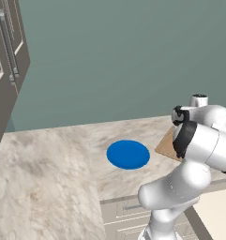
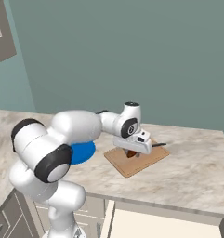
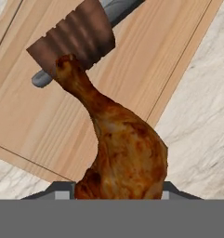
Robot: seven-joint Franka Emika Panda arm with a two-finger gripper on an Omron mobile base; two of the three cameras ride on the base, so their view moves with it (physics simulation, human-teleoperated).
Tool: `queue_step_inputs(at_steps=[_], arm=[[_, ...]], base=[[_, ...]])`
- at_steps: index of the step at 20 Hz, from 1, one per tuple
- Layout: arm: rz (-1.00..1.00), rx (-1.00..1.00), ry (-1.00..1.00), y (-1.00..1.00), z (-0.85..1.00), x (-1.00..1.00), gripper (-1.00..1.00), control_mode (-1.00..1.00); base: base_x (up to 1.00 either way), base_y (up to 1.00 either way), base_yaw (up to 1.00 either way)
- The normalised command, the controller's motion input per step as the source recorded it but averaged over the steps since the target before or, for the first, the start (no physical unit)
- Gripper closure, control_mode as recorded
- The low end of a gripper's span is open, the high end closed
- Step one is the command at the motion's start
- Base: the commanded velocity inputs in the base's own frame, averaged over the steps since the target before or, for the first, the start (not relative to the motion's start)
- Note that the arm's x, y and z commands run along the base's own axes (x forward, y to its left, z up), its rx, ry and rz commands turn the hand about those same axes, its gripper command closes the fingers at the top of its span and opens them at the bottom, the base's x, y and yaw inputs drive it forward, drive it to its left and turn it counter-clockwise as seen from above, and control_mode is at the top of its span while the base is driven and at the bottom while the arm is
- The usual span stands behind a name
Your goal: Pick up the knife from the drawer and place it on the cutting board. Then place the meat from the plate to the cutting board.
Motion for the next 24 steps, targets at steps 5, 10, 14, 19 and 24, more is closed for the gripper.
queue_step_inputs(at_steps=[5,10,14,19,24], arm=[[0.00,0.00,-0.01,-0.13,-0.02,0.07,1.00,-1.00],[0.00,0.01,-0.02,-0.03,-0.07,0.04,1.00,-1.00],[0.00,0.03,-0.01,0.00,-0.13,0.02,1.00,-1.00],[0.00,0.03,-0.05,0.00,-0.19,0.06,1.00,-1.00],[0.00,0.01,-0.08,0.00,-0.13,0.11,1.00,-1.00]], base=[[0.00,0.00,0.00],[0.00,0.00,0.00],[0.00,0.00,0.00],[0.00,0.00,0.00],[0.00,0.00,0.00]])
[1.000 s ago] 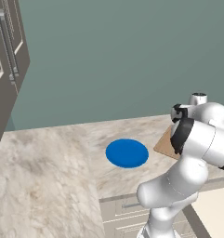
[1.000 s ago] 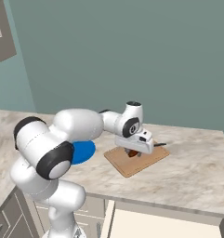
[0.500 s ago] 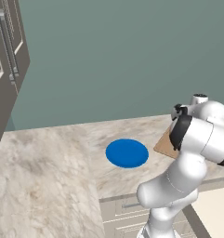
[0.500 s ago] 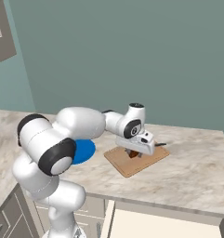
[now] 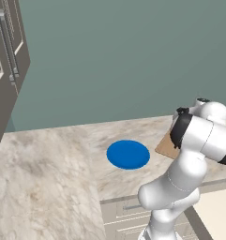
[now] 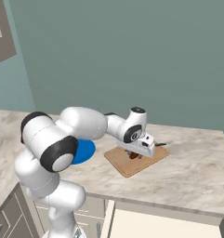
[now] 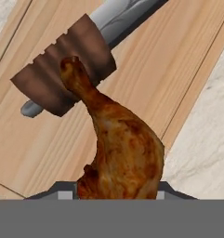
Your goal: Pick up the knife from the drawer and place it on the cutting board. Then place the meat from the plate to the cutting board.
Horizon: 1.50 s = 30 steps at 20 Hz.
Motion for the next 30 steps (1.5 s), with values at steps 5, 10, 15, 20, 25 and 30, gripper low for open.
queue_step_inputs(at_steps=[5,10,15,20,25,30], arm=[[0.00,0.00,-0.11,0.00,-0.13,0.09,1.00,-1.00],[0.00,0.00,-0.07,0.00,-0.12,0.10,1.00,-1.00],[0.00,0.00,-0.02,0.04,-0.09,0.11,-1.00,-1.00],[0.00,0.00,0.00,0.00,0.00,0.00,-1.00,-1.00],[0.00,0.00,0.00,0.00,0.20,-0.06,-1.00,-1.00],[-0.01,0.00,0.00,0.20,0.96,-0.39,-1.00,-1.00]], base=[[0.00,0.00,0.00],[0.00,0.00,0.00],[0.00,0.00,0.00],[0.00,0.00,0.00],[0.00,0.00,0.00],[0.00,0.00,0.00]])
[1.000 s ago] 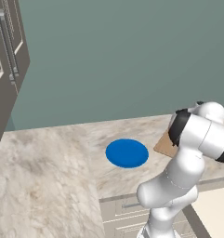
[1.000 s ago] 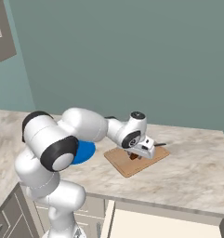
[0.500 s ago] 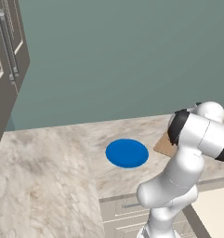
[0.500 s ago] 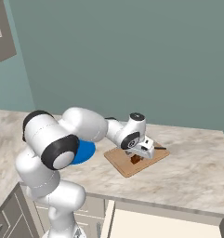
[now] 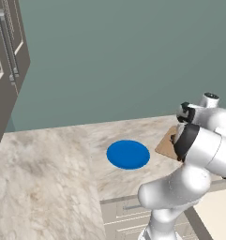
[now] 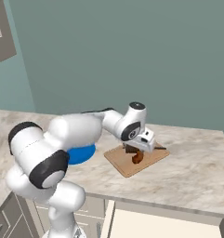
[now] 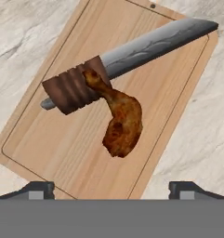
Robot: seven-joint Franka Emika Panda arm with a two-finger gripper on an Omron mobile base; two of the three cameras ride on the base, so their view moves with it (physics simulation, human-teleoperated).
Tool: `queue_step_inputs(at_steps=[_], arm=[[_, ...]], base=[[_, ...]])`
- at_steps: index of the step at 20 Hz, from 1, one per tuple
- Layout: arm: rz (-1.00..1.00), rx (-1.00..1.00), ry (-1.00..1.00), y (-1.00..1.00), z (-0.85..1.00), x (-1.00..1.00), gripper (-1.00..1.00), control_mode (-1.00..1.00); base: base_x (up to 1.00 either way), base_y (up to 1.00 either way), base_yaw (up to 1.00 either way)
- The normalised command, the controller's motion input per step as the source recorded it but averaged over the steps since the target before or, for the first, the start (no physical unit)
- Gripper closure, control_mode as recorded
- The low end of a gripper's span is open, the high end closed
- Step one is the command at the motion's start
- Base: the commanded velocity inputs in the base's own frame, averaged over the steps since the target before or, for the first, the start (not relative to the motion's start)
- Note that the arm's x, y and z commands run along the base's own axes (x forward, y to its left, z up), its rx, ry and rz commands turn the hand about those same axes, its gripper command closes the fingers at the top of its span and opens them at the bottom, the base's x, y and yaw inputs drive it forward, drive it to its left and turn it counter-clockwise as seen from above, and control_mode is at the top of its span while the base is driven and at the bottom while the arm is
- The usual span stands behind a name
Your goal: Pick up the knife from the drawer and place it on the cutting board. Then place the meat from the plate to the cutting board.
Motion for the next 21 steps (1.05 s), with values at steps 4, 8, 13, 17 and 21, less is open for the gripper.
queue_step_inputs(at_steps=[4,8,13,17,21], arm=[[0.00,-0.02,0.00,0.46,1.00,-0.81,-1.00,-1.00],[0.03,-0.24,0.00,0.89,0.71,-1.00,-1.00,-1.00],[0.14,-0.24,0.00,0.82,-0.12,-1.00,-1.00,-1.00],[0.14,-0.11,-0.03,0.24,-0.71,-1.00,-1.00,-1.00],[0.02,-0.03,-0.25,-0.10,-0.18,-0.48,-1.00,-1.00]], base=[[0.00,0.00,0.00],[0.00,0.00,0.00],[0.00,0.00,0.00],[0.00,0.00,0.00],[0.00,0.00,0.00]])
